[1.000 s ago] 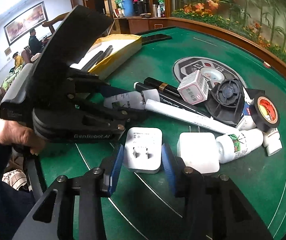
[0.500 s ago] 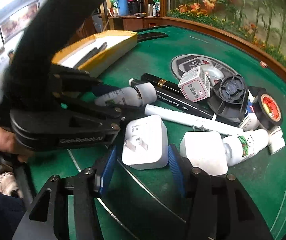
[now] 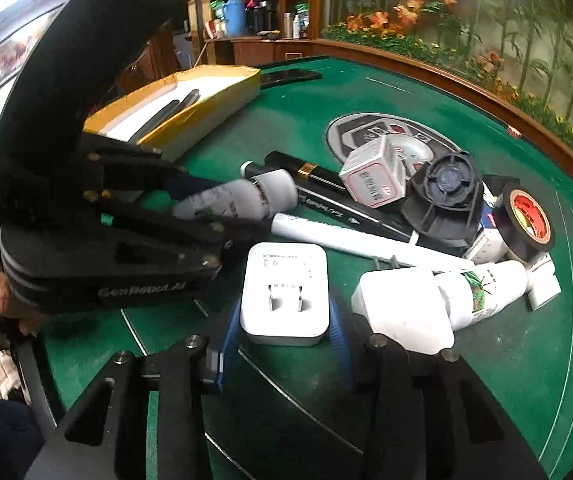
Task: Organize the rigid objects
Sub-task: 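Grasp the white medicine bottle with the left tool while the right tool grasps the white plug charger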
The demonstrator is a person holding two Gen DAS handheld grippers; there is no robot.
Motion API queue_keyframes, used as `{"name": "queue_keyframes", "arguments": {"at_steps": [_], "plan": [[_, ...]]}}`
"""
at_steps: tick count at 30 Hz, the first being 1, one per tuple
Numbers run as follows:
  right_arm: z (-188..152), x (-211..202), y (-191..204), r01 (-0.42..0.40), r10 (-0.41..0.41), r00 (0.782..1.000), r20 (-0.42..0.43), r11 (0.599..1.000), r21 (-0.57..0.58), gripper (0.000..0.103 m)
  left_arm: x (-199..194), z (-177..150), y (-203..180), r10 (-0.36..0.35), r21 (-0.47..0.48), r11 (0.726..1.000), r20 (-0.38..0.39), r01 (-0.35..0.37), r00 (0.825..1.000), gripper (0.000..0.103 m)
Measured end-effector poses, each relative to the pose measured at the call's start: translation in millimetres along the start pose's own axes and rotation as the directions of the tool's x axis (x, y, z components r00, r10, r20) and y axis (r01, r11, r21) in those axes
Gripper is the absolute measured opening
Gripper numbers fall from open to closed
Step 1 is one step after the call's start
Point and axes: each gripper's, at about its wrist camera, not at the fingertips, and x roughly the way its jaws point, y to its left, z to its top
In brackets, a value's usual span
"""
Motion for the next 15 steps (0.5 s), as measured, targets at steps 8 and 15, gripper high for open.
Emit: {"name": "queue_keyframes", "arguments": {"at_steps": [8,15], "plan": [[3.9,-17.4,-28.1,-0.096,0.085,0.993,0.083,0.984,0.153,0.039,-21.2,2.1,5.6,-0.118,-0.071,0.99,0.059,0.122,0.991,0.036],[7.6,-30.2,-40.4,-0.131,0.095,0.98,0.175,0.97,0.207,0.039,-50.4,4.1,18.3,-0.142,-0.111,0.981,0.132,0.157,0.981,0.036]]}}
